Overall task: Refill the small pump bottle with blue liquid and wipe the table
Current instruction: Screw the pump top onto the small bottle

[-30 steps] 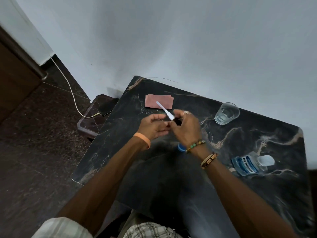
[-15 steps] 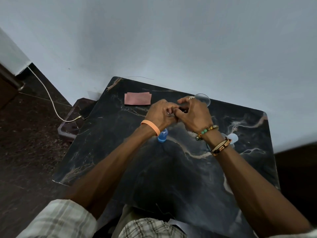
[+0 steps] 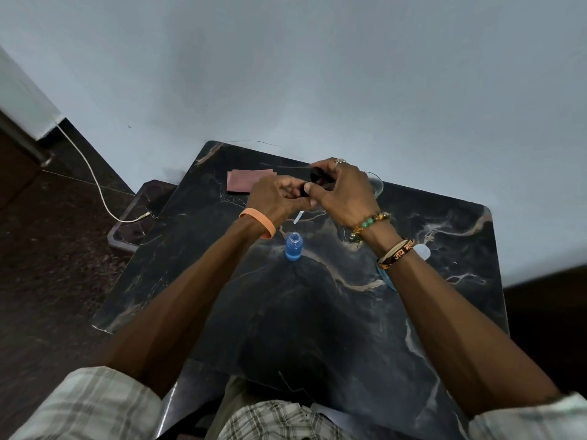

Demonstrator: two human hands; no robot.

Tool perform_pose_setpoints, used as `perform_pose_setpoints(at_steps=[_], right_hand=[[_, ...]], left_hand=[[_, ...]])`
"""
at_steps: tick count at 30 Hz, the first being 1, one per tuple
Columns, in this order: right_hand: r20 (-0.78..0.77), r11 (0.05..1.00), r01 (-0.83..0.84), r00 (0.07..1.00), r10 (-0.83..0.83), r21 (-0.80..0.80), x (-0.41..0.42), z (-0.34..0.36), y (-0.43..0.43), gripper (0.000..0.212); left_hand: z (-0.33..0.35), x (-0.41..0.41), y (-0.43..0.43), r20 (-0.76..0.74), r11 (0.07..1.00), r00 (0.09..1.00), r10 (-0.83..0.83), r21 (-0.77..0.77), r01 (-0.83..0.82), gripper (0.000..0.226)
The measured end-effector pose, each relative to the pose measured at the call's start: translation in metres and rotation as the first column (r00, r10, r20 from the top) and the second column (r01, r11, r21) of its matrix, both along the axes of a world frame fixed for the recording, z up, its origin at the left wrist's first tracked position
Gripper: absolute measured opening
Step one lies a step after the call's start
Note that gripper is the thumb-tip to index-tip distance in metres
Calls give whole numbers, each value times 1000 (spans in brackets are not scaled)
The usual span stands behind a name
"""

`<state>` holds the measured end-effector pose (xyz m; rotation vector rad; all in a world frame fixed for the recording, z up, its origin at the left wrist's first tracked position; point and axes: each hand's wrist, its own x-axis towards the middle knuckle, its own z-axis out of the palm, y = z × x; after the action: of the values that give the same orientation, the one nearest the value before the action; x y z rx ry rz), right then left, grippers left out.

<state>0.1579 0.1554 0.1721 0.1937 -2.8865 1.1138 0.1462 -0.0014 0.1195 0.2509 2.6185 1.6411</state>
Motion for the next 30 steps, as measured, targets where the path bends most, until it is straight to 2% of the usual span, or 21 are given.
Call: perform_pose_setpoints(at_steps=[13,23,30], right_hand=[[42,996,-67,997,65,58,0,-33,-8,43],[31,997,-66,997,64,49,-2,-42,-12,41],[122,998,-58,991,53,38,2,-69,-17,41]], left_hand=[[-35,13,-8,119,998,992,44,31,-48,30],[-42,12,-10,93,997,993,78,12,-79,28],[-60,19,-9,155,997,985,77,-19,-75,31]])
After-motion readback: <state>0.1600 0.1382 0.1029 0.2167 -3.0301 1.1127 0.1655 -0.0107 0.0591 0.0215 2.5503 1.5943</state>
